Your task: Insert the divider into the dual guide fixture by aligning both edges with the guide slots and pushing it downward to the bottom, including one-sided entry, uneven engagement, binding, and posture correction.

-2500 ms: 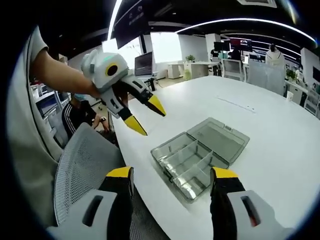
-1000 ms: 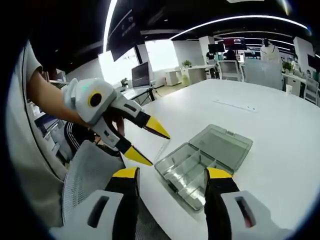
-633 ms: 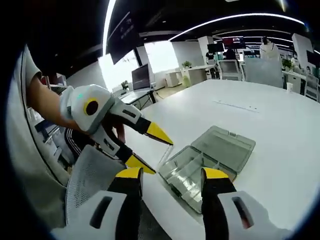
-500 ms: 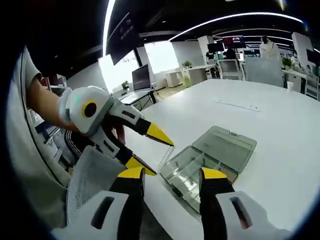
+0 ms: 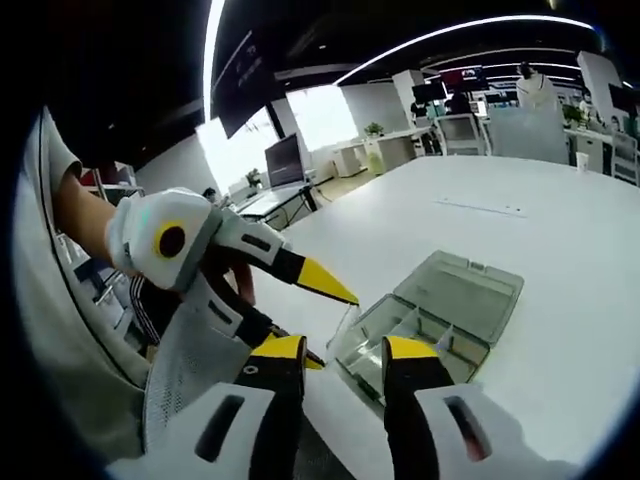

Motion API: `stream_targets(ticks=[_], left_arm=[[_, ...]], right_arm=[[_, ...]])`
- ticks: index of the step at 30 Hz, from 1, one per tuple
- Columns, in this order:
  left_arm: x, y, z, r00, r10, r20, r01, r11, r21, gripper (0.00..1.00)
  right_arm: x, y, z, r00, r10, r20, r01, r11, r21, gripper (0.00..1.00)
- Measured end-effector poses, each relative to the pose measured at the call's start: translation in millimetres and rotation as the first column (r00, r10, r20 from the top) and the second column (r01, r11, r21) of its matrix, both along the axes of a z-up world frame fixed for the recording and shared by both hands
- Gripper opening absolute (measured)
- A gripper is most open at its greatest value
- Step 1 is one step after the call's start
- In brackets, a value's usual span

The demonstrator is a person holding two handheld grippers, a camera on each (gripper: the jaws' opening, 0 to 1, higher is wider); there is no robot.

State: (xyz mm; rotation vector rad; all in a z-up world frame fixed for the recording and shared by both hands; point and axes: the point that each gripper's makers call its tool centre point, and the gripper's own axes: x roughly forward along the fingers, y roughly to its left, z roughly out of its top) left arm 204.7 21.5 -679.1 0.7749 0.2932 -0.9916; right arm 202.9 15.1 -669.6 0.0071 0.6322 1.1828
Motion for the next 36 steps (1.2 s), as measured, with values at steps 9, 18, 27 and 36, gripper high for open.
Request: stream_targets(ticks=[9, 18, 27, 36], left_arm=[[1.8, -3, 2.2, 1.000, 0.001, 0.013, -0.001, 1.000, -0.001, 0.29], [1.5, -7, 4.4, 1.000, -0.006, 0.031, 0.006, 1.000, 0.004, 0.29], [0.6, -12, 5.4, 0.999, -0.022, 0.046, 0.021, 1.000, 0.011, 0.29], [0.1, -13, 3.7, 0.999, -0.028, 0.045, 0.027, 1.000, 0.014, 0.29]], right_arm=[[1, 2, 0.5, 1.000, -0.011, -0.019, 0.012, 1.000, 0.017, 0.18], [2, 2, -0.4, 0.998, -0.032, -0.060, 0.034, 0.999, 0.036, 0.12], [1, 3, -2.0, 0.996, -0.036, -0.085, 0.040, 0.998, 0.042, 0.06], [2, 1, -5.9, 0.992, -0.048, -0.117, 0.054, 0.998, 0.042, 0.01]])
